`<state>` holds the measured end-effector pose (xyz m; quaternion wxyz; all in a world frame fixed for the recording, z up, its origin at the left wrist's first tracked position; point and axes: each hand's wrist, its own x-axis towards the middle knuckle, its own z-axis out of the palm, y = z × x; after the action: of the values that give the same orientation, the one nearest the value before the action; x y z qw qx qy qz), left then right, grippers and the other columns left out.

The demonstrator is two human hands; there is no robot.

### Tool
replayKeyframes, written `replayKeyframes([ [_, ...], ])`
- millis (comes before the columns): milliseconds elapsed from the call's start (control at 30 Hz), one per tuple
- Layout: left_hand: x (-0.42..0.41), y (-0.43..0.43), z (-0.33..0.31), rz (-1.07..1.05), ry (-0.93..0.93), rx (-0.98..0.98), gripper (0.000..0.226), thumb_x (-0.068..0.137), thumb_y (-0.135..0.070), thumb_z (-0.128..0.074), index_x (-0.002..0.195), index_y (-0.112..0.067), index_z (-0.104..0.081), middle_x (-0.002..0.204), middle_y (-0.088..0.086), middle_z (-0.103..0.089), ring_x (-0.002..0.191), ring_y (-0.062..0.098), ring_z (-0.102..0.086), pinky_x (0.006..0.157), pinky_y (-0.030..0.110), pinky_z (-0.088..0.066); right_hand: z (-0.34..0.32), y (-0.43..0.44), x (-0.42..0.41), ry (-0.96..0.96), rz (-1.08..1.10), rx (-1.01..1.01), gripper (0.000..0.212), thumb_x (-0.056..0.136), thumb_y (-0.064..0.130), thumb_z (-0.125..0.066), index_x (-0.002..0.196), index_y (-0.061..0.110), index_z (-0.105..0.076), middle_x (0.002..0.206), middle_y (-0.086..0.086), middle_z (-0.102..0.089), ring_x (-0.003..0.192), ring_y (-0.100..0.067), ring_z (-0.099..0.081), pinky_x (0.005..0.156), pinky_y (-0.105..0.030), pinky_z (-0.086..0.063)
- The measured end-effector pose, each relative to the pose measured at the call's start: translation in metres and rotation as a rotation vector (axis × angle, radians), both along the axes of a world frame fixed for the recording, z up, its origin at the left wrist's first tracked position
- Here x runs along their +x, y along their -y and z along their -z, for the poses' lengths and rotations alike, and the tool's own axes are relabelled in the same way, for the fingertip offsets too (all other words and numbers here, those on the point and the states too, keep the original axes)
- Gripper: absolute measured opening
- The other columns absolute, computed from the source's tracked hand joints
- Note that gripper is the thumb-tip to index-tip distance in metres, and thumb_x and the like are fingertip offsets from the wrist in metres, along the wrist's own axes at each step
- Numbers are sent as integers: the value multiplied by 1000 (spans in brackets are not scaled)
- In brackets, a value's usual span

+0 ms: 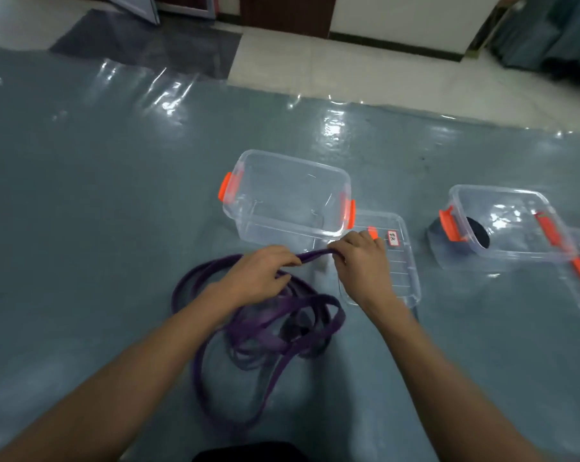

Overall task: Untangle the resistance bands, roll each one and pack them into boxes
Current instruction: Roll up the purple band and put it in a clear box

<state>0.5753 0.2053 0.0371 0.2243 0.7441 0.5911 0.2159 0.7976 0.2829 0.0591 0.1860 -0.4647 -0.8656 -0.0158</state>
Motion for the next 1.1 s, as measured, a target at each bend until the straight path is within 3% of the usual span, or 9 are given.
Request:
replayKeyframes([
  [133,-3,-7,-3,-95,103,178,32,86,-22,-71,117,-17,-66,113,-5,-65,110,16,-56,95,38,-49,-3,12,-10,-18,-17,75,13,81,14,-75,90,24,-75,84,6,-64,86,-23,-54,78,-38,-36],
  [267,-2,-12,-13,-60,130,-69,59,89,-41,-66,143,-28,-48,138,-10,-58,128,13,-51,110,38,-40,-11,20,-27,-111,-75,157,16,85,13,-72,94,27,-75,86,7,-63,84,-21,-55,77,-39,-39],
  [367,-3,-15,-20,-66,301,-105,39,93,-41,-56,133,-37,-55,113,-14,-69,100,8,-65,92,38,-53,-19,21,-39,-169,-136,167,13,88,15,-73,98,24,-74,89,5,-64,84,-22,-56,72,-37,-40],
  [467,-10,-19,-32,-104,364,-120,26,99,-30,-52,122,-35,-63,88,-12,-68,76,4,-61,79,37,-55,-21,17,-37,-179,-135,132,19,87,26,-75,105,21,-72,99,5,-66,92,-22,-58,75,-37,-43],
  [633,-23,-18,-46,-170,276,-132,20,103,-23,-47,110,-28,-65,79,-13,-60,74,6,-57,70,28,-44,-20,23,-19,-95,-110,-11,54,86,42,-73,132,18,-59,129,2,-62,116,-21,-53,97,-37,-41],
  [733,-32,-14,-50,-218,261,-166,17,102,-23,-48,100,-31,-63,77,-9,-61,79,17,-62,72,33,-49,-25,27,-13,-104,-152,-76,63,88,39,-71,142,14,-50,137,-1,-58,123,-22,-51,105,-38,-41],
  [833,-34,-8,-58,-264,243,-182,20,102,-24,-48,90,-34,-61,75,-9,-61,70,11,-59,67,31,-47,-27,29,-11,-129,-198,-125,64,89,33,-71,145,12,-47,140,-4,-56,127,-22,-49,108,-36,-41],
  [933,-35,2,-64,-310,199,-209,23,102,-26,-51,80,-30,-58,72,-5,-62,59,6,-52,60,27,-42,-25,28,-9,-169,-245,-111,57,89,26,-74,140,11,-53,134,-7,-58,121,-24,-52,100,-35,-48],
  [1100,-42,18,-59,-319,115,-308,18,96,-26,-56,83,-18,-64,70,-3,-67,60,14,-60,68,38,-54,-20,21,-13,-228,-281,21,31,87,16,-75,117,9,-69,104,-5,-65,96,-26,-59,80,-35,-55],
])
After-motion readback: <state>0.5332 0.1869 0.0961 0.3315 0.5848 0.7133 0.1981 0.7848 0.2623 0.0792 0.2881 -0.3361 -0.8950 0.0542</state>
